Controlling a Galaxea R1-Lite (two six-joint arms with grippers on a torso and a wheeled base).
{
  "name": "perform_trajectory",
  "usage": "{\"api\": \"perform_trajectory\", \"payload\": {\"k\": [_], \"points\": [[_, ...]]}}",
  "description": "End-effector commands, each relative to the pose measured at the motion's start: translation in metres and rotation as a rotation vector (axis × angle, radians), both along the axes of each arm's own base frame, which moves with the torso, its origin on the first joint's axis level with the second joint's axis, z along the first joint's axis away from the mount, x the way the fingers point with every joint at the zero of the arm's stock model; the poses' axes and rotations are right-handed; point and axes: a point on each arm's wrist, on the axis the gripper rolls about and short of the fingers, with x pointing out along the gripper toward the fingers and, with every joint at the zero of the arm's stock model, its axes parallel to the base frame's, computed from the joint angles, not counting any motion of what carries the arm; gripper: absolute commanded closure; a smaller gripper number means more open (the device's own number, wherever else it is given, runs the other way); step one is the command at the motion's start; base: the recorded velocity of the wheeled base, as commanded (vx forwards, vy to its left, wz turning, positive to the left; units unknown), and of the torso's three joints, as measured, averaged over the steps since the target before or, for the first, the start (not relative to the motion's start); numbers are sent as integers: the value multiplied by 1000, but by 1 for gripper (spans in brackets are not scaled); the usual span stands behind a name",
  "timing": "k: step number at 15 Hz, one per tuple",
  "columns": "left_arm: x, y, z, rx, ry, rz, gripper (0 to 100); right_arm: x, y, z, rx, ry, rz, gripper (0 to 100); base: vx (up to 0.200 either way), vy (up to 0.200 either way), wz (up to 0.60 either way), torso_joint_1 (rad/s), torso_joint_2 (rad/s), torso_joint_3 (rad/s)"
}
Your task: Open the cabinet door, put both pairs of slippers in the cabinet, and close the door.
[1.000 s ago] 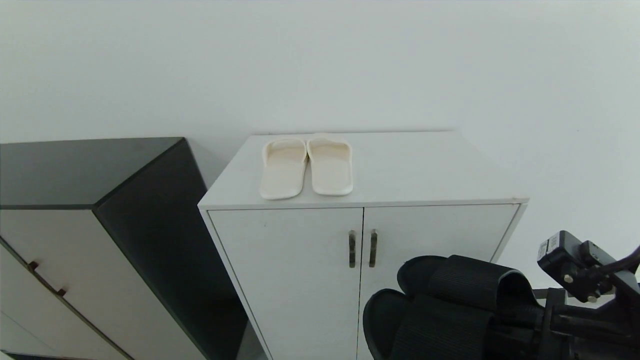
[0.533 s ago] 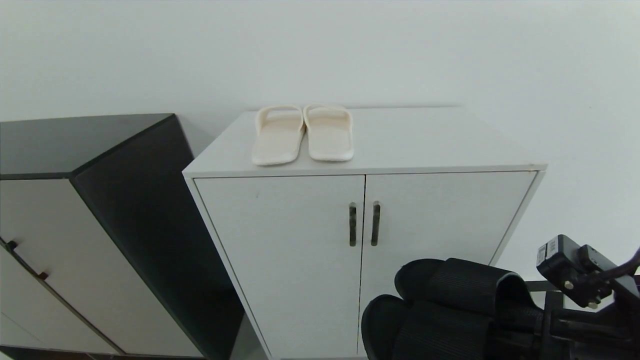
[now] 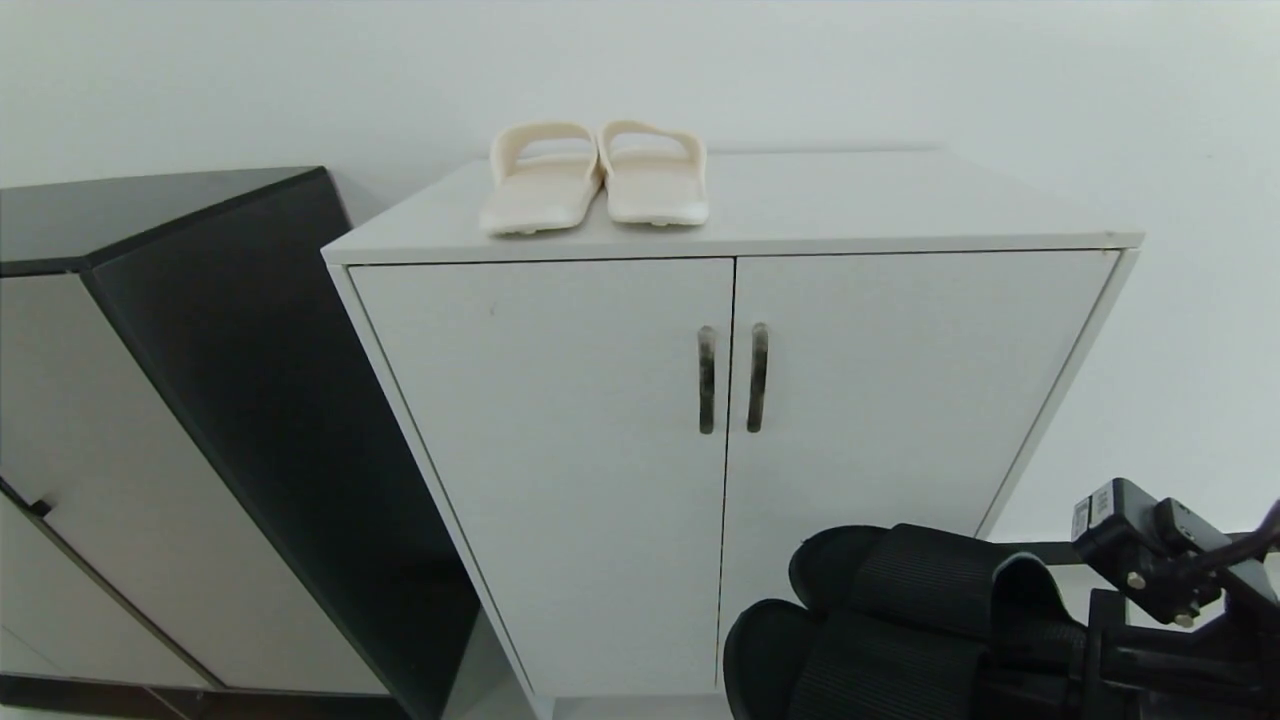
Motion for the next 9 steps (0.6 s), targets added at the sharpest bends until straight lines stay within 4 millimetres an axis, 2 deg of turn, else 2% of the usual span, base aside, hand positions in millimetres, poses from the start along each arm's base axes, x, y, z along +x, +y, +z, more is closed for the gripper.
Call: {"api": "perform_trajectory", "payload": {"k": [1, 4, 6, 9], "points": [[1, 0, 0, 1, 16, -1, 0, 0, 0, -1, -4, 3, 1, 100, 0, 0, 0, -95, 447, 354], [4, 0, 5, 61, 40, 10, 0, 0, 0, -2, -5, 4, 1, 100, 0, 0, 0, -59, 442, 375], [2, 0, 48, 64, -17, -2, 0, 0, 0, -3, -9, 9, 1, 100, 0, 0, 0, -27, 405, 378], [31, -5, 78, 54, 123, -231, 0, 0, 0, -3, -8, 8, 2, 100, 0, 0, 0, 1, 136, 137]]}}
